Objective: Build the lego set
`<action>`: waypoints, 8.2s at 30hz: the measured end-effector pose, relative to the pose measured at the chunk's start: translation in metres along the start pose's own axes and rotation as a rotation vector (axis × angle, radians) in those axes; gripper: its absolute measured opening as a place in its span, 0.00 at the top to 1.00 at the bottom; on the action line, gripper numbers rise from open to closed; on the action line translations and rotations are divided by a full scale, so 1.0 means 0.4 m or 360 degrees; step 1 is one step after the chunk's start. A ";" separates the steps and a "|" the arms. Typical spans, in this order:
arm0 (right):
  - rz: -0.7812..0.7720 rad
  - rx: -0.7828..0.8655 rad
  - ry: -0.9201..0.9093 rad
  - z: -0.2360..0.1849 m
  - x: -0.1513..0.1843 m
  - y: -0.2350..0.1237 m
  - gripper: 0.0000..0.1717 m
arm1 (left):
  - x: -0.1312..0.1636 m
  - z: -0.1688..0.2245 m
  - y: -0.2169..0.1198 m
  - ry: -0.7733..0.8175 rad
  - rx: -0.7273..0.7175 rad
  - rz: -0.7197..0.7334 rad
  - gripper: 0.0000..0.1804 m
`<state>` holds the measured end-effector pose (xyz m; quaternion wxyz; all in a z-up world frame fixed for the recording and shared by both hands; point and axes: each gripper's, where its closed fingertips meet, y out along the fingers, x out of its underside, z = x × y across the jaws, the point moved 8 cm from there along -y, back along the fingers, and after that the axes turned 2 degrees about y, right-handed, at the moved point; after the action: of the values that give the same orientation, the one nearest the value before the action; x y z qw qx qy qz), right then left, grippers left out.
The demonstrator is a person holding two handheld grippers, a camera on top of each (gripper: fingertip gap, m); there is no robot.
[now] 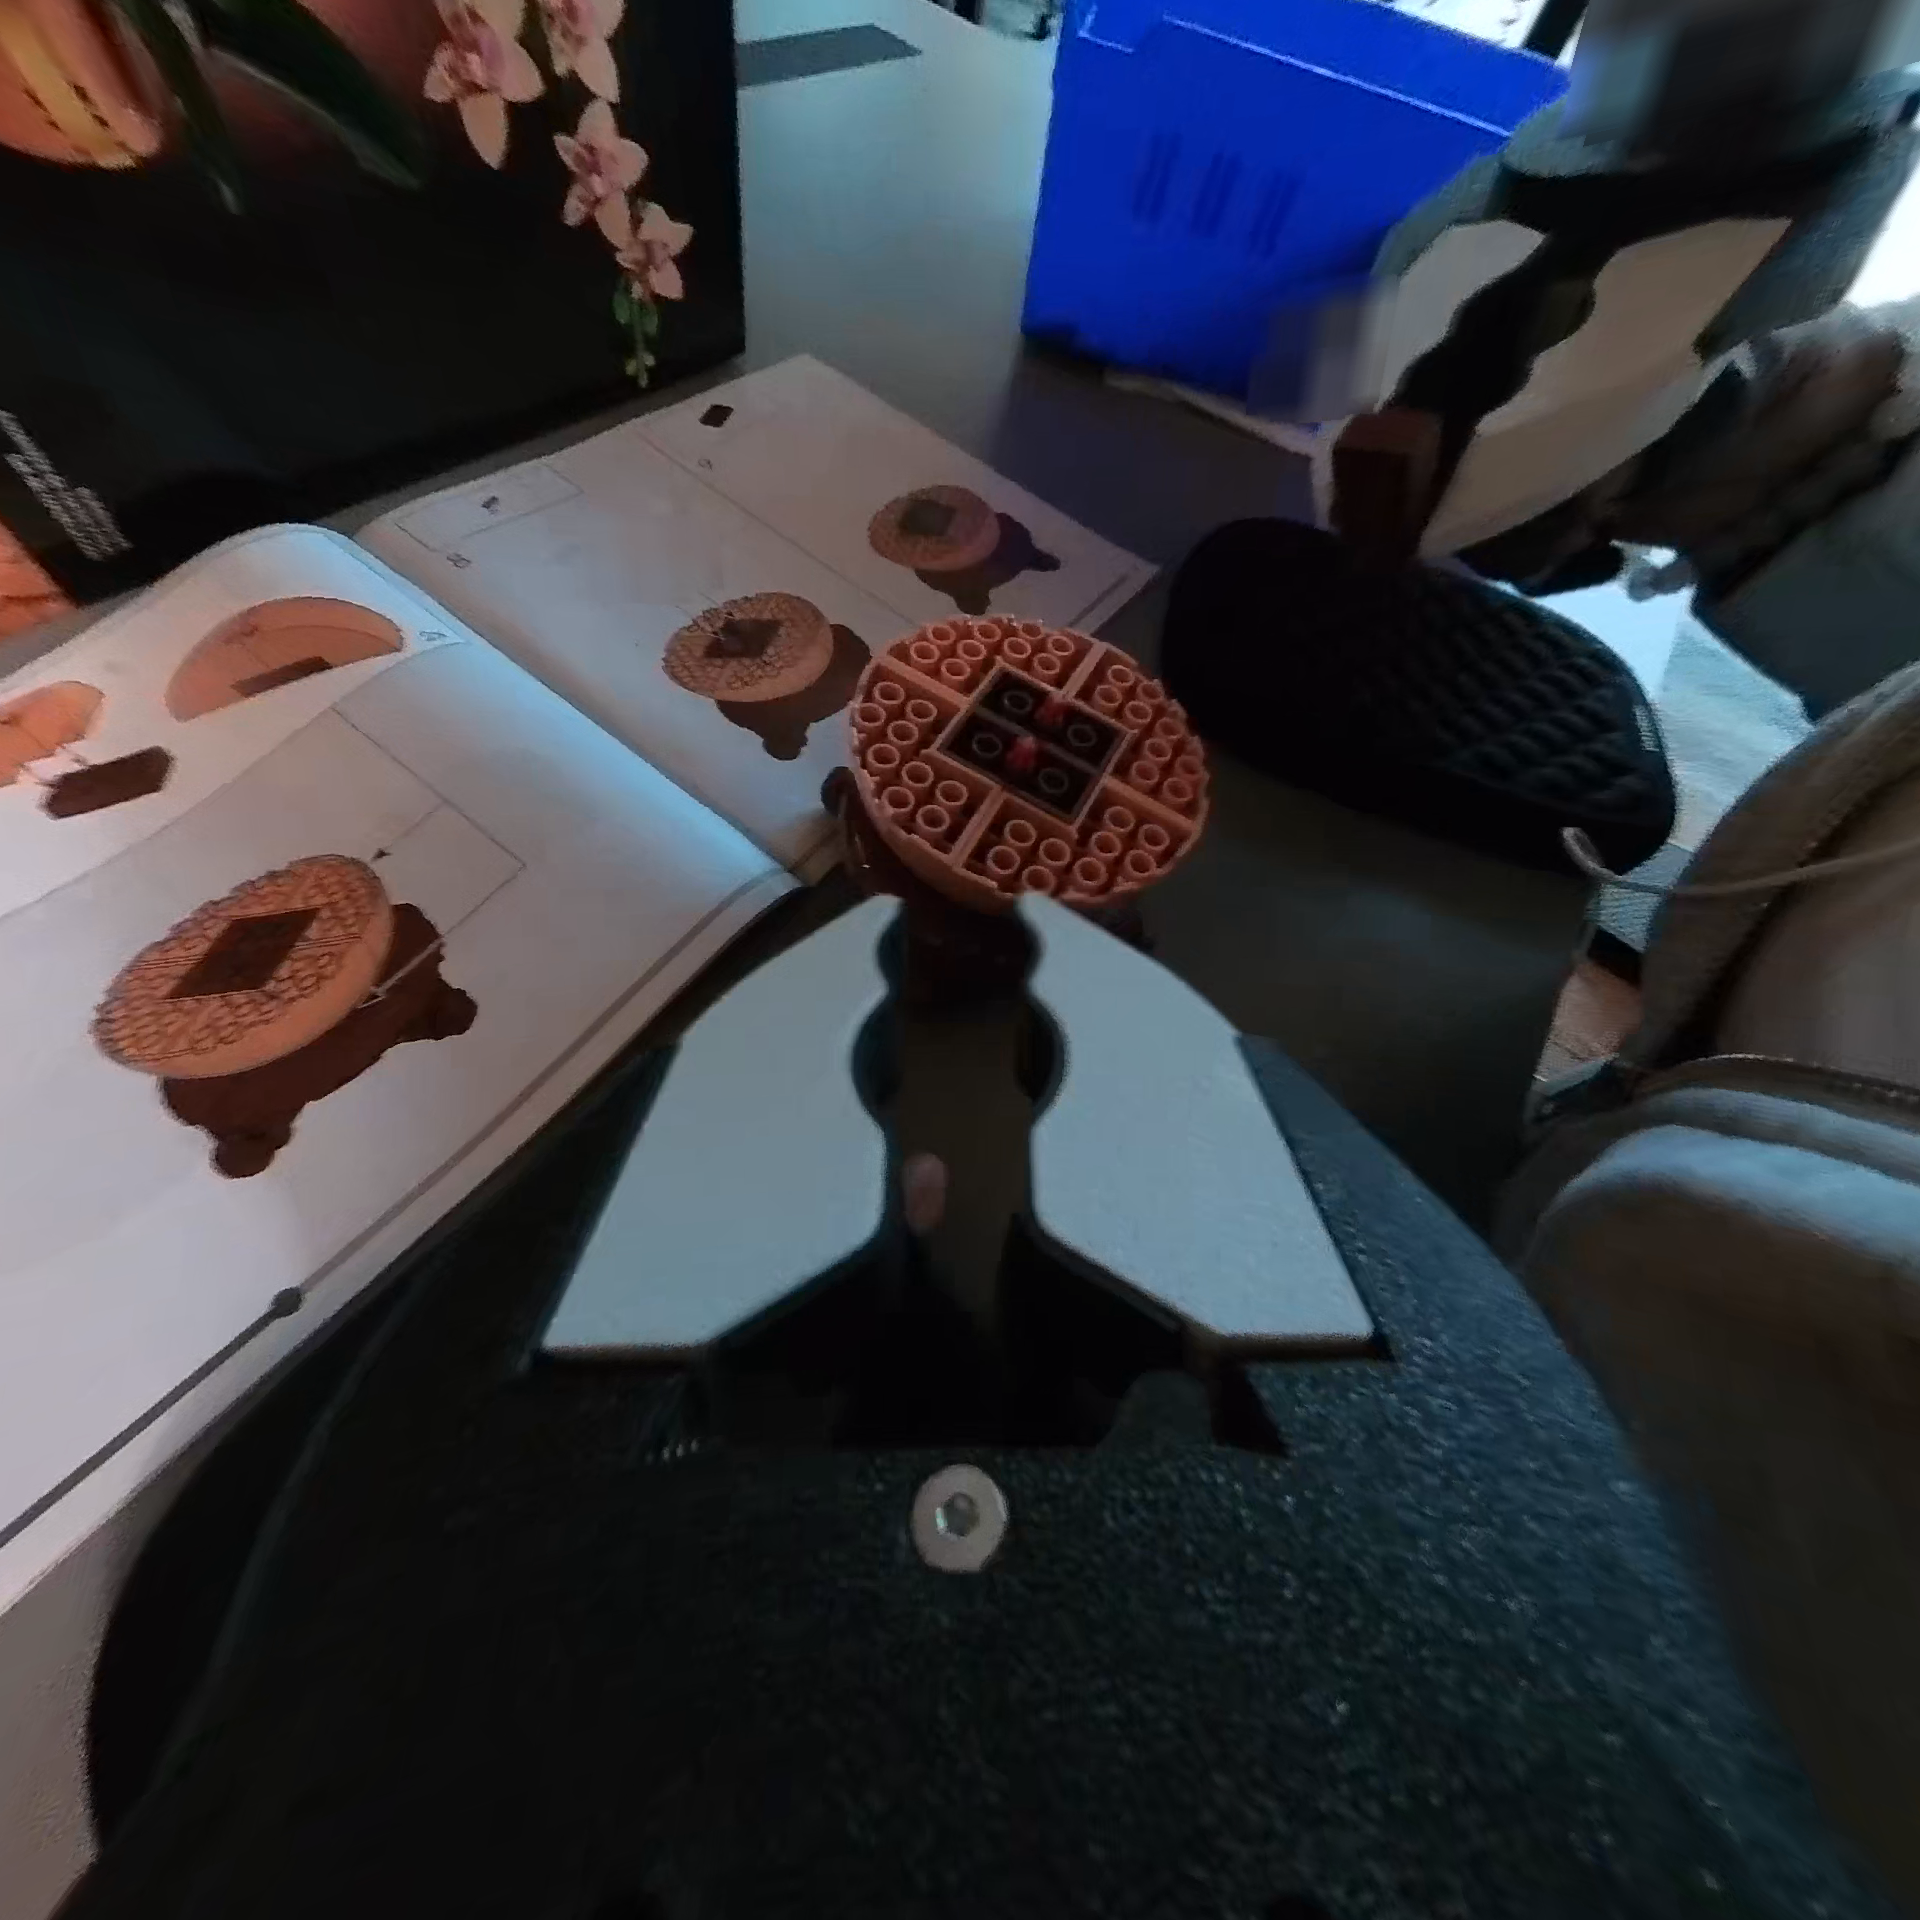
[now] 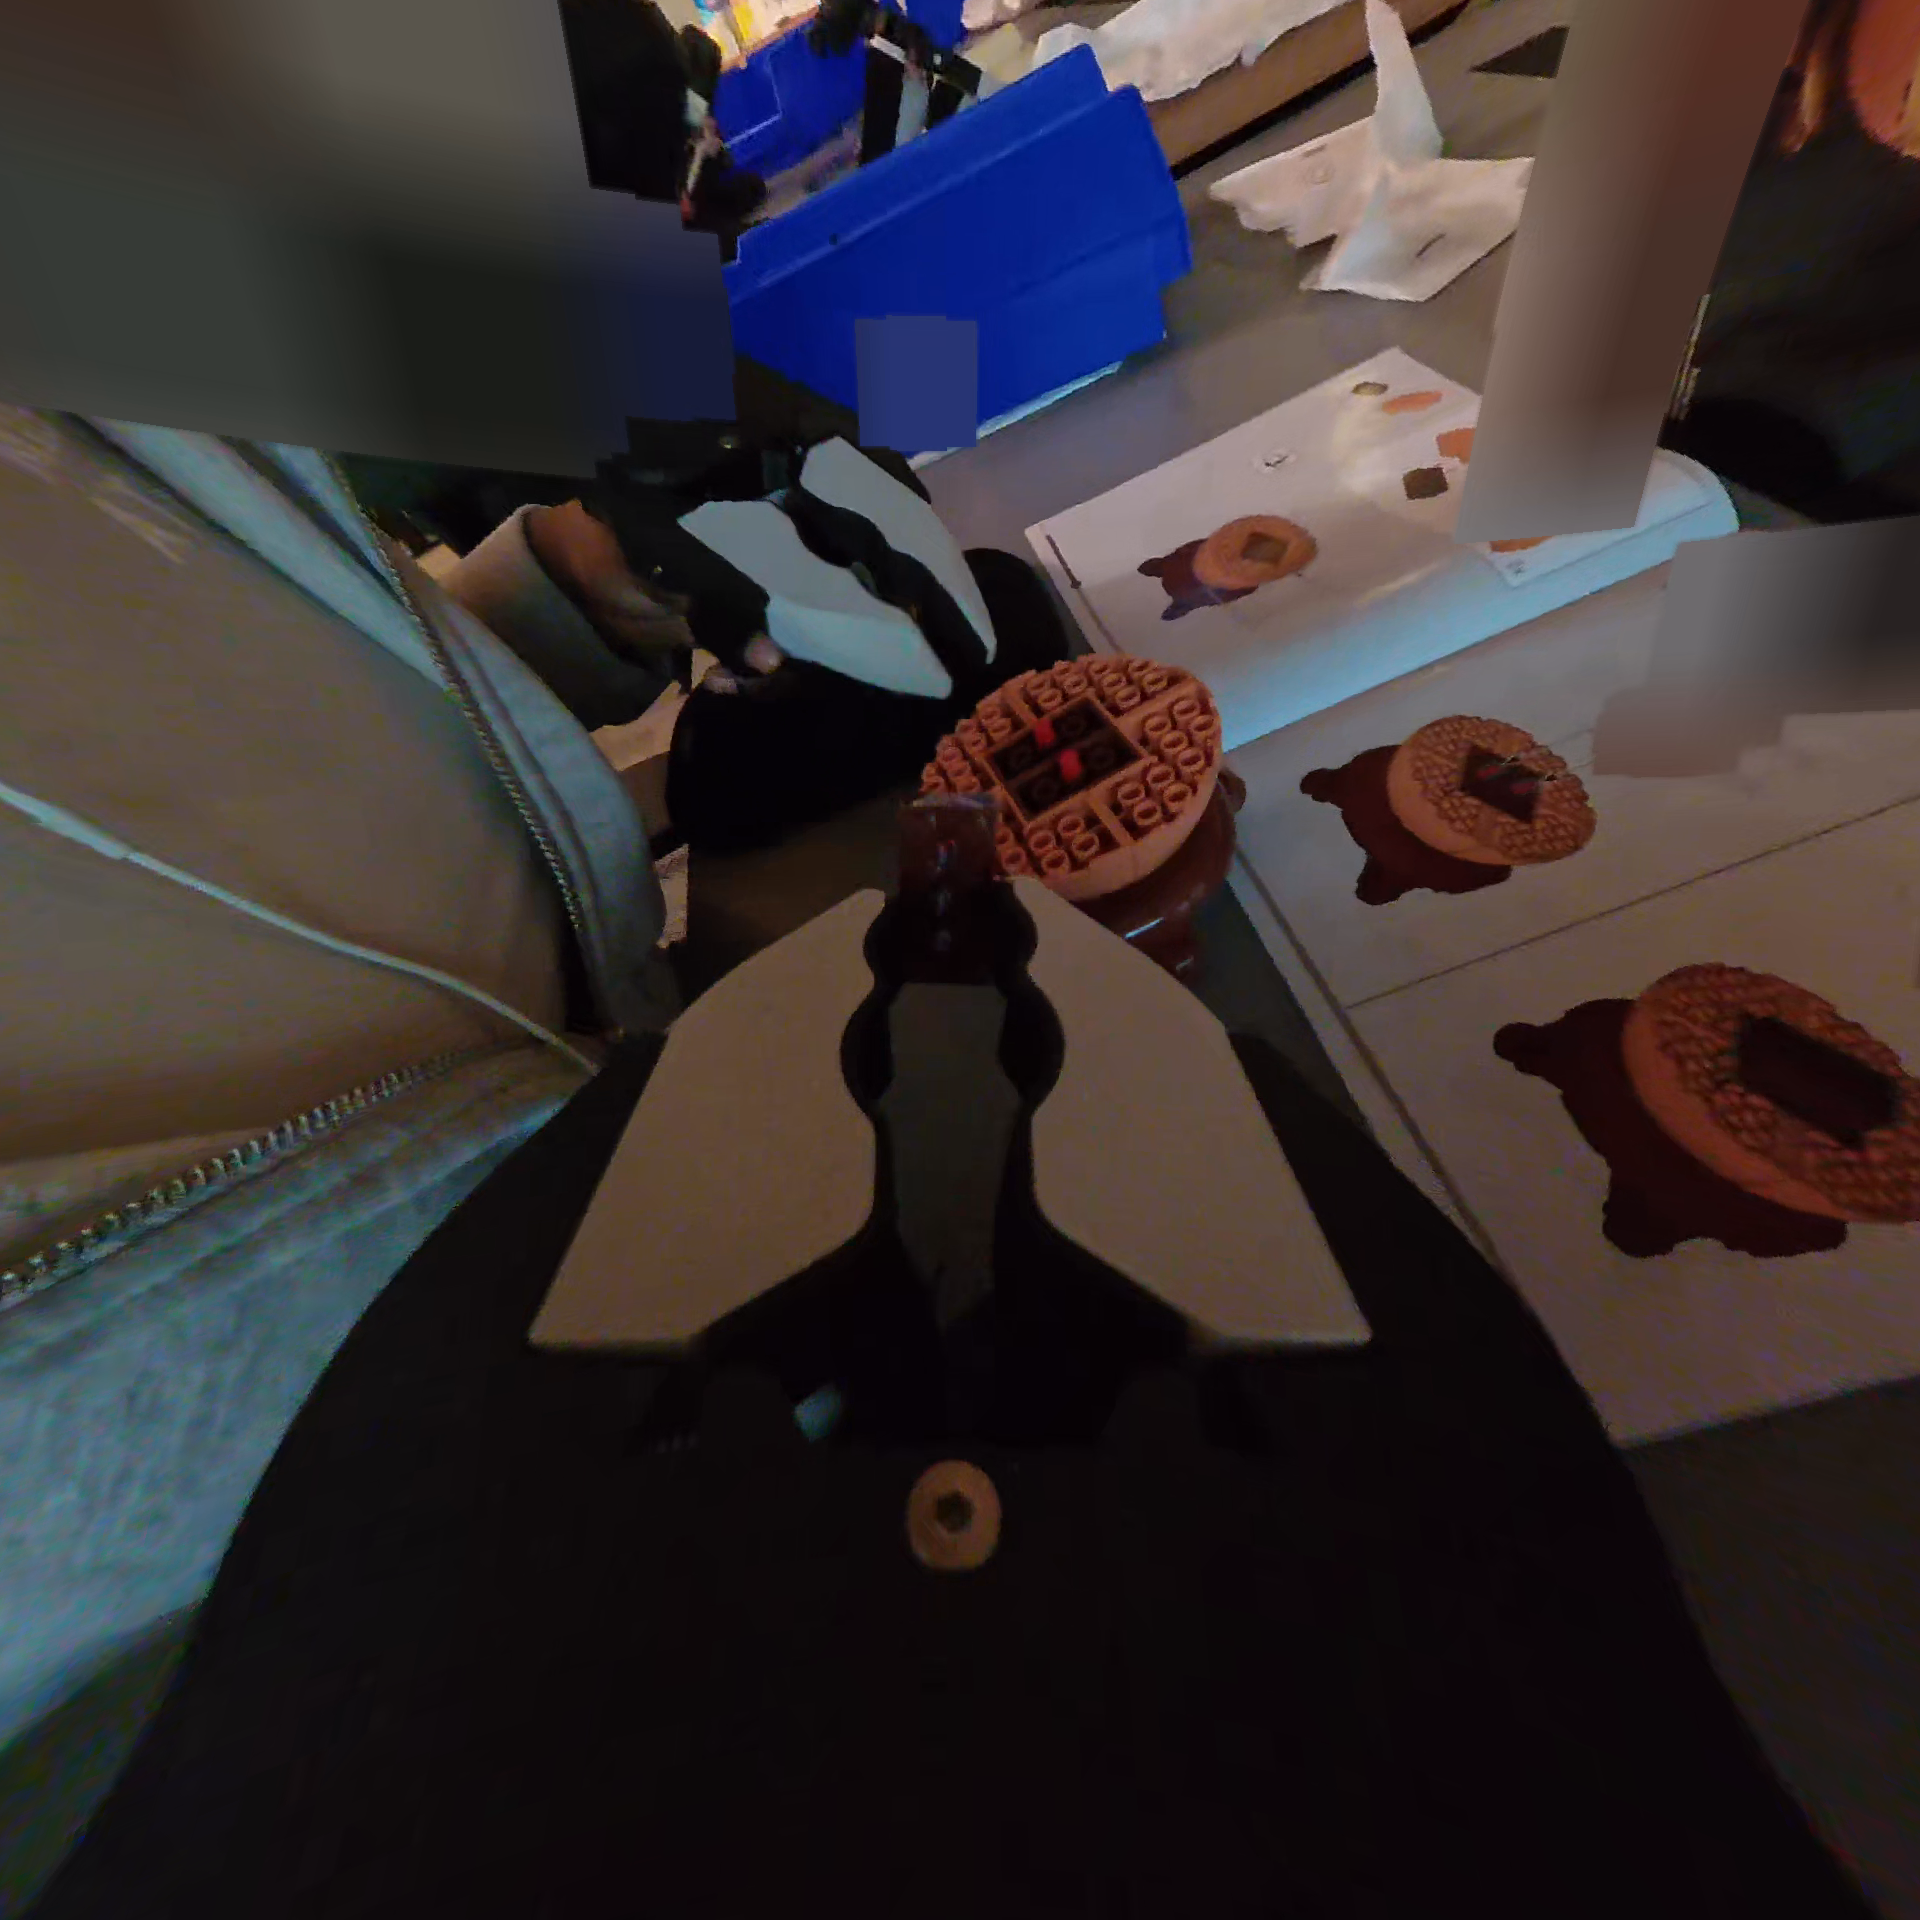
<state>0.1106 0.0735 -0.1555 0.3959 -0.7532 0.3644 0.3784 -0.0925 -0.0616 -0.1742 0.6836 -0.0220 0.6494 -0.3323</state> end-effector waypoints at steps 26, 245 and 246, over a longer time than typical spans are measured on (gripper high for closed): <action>-0.0134 0.0271 0.0185 0.048 0.058 0.022 0.91 | 0.033 0.009 0.024 0.0108 -0.0194 -0.0277 0.89; -0.1236 0.0438 -0.0664 -0.024 -0.111 0.084 0.91 | -0.006 0.005 0.096 0.0529 0.0476 -0.0325 0.90; -0.1227 0.0436 -0.0662 -0.022 -0.111 0.081 0.91 | -0.007 0.003 0.096 0.0513 0.0477 -0.0318 0.90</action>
<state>0.0655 0.0632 -0.1243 0.6685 -0.6825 0.0170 0.2951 -0.0748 -0.0309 -0.1891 0.5306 0.0689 0.6881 -0.4902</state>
